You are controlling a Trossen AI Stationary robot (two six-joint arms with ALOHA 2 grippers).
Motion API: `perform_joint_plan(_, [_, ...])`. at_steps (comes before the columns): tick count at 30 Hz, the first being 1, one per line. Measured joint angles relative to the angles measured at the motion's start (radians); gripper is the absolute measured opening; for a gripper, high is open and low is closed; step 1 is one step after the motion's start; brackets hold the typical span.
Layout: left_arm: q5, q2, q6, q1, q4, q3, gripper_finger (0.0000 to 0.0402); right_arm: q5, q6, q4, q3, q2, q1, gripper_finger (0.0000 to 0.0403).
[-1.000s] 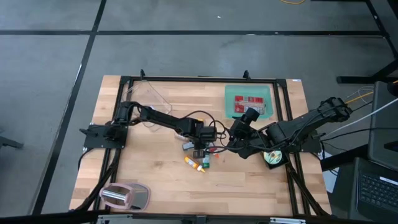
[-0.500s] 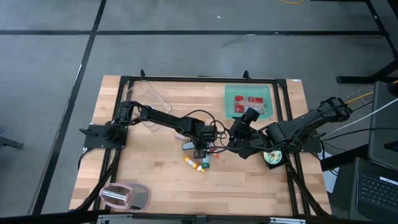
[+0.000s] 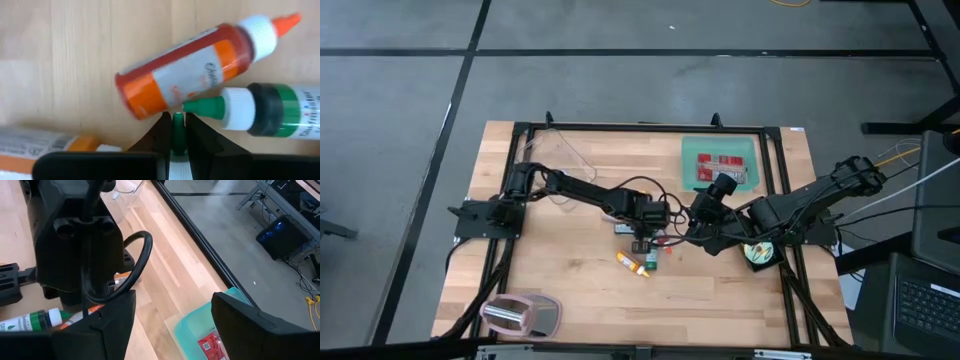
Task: Pick & Place Food Item
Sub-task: Put the left green food coloring bottle into the transparent bin
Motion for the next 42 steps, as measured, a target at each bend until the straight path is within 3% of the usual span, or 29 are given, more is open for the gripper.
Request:
perform_joint_plan(13, [-0.093,-0.187,0.127,-0.023,0.148,0.000,0.0022,-0.049,0.008,0.004,0.001,0.000,0.002,0.0259])
perform_joint_plan(22, [-0.167,-0.368,0.125,-0.021,0.207,-0.104,0.0010,0.102,-0.018,0.022,0.001,0.000,0.018,0.0259])
perform_joint_plan(36, [-0.448,-0.801,-0.002,-0.094,0.277,-0.444,0.0008,0.101,-0.062,0.070,0.001,0.000,0.017,0.0259])
perform_joint_plan(42, [-0.630,-0.984,-0.035,-0.169,0.182,-0.482,0.0008,0.102,-0.069,0.082,0.001,0.000,0.015,0.0259])
